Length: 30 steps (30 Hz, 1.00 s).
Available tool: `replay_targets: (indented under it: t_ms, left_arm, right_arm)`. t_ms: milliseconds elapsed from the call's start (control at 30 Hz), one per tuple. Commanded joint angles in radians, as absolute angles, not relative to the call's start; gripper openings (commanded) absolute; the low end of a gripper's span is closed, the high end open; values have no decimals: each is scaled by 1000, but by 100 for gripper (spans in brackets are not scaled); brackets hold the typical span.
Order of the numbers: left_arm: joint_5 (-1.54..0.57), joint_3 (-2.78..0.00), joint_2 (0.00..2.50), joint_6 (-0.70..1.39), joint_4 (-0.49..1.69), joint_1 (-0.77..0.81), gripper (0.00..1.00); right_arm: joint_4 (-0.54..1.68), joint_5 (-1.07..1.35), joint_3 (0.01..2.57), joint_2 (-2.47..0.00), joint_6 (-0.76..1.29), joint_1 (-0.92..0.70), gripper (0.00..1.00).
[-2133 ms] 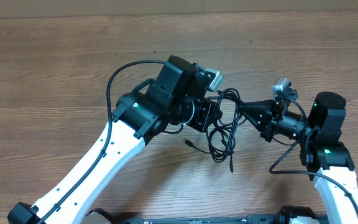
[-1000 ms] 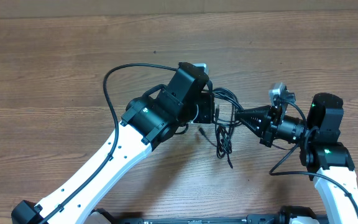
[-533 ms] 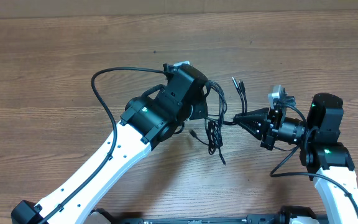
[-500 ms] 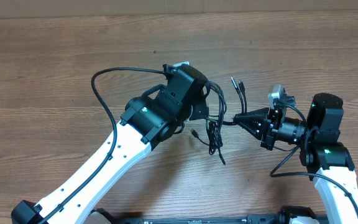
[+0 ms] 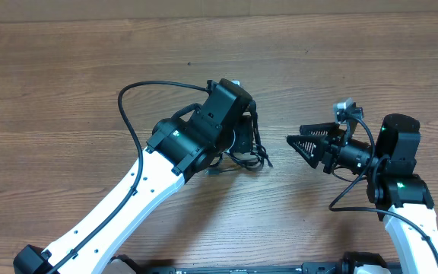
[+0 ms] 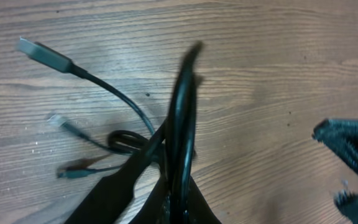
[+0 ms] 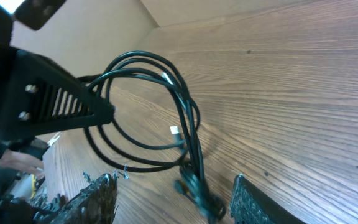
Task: Untangle cables
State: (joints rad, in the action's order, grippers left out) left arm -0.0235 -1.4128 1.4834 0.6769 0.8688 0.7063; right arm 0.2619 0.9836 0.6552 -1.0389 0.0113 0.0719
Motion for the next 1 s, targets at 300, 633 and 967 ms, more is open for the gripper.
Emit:
replay_targets:
  t_ms: [300, 633, 967]
  left_arm:
    - [-252, -1428, 1484, 466, 793, 701, 4]
    - [-470, -1428, 1484, 403, 754, 701, 4]
    - [-524, -1428, 1484, 404, 755, 701, 4]
  right_arm:
    - [258, 1052, 675, -1039, -171, 73, 52]
    - [257, 983, 675, -1039, -323, 73, 53]
    - [246, 958, 675, -1039, -324, 73, 38]
